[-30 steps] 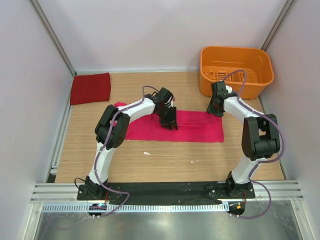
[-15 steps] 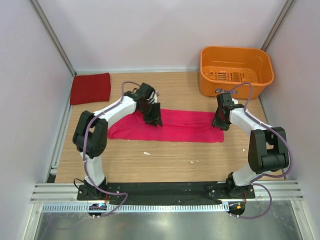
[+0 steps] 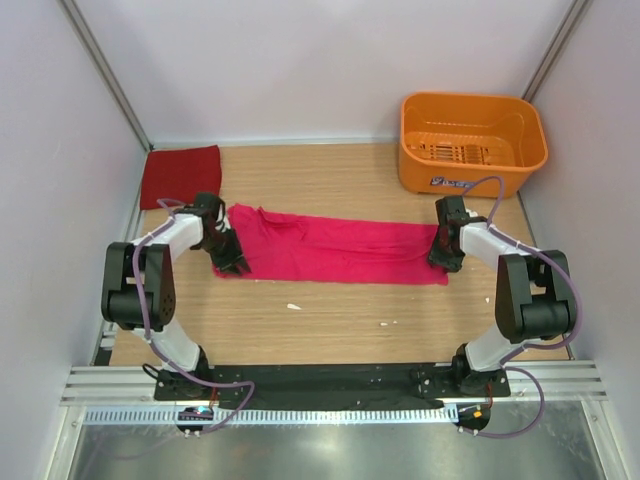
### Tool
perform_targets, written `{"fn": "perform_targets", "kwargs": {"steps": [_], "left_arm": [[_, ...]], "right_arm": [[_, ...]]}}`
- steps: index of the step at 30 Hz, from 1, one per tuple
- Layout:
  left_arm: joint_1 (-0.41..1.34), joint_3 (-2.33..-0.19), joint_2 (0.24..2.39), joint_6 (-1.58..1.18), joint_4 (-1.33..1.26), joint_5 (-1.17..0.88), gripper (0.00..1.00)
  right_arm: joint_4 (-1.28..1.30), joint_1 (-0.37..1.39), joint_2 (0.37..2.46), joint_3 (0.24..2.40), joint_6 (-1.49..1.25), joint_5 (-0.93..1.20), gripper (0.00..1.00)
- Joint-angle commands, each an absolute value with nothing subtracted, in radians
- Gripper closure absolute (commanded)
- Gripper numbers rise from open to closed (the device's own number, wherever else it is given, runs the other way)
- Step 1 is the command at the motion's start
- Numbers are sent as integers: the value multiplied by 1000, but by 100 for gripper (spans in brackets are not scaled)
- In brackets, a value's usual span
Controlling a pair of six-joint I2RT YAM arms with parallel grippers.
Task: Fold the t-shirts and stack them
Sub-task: Fold the tshirt
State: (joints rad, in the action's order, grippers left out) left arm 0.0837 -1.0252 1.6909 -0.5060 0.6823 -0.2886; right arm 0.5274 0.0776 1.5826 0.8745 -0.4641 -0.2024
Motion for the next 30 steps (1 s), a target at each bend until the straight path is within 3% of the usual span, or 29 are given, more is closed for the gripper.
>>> {"fn": "perform_targets", "kwargs": {"steps": [1,6,14,16,20,22,24,27,30], "left_arm": [[8,-996,1664,-483,678,-250,70],[-31,-988,1697,-457,733,-219,70],[-25,-959,1570,-485,776,-241,69],[-12,-989,1514,-488,804,-232,66],[-11,-1045,1407,-503,793,-262,48],[-9,-1087,1420,-523,738,-358,40],[-9,-1130,1512,-546,655,-429,38],[-9,-1244,1629,-594,580,-523,41],[-9,-1351,1756,-626,537,-557,52]], "right_arm": [[540,58,1634,848,-451,-291,58],[566,34,1637,848,-453,-344,58],[667,35,1592,962,-451,-293,54],[696,49,1541,1024,-445,-253,50],[651,127,1490,1124,-440,-151,36],[559,196,1512,1161,-442,-86,29],[506,236,1551,1189,-456,3,29],[422,327,1656,1259,-491,115,31],[339,382,1775,1340,-563,231,40]]}}
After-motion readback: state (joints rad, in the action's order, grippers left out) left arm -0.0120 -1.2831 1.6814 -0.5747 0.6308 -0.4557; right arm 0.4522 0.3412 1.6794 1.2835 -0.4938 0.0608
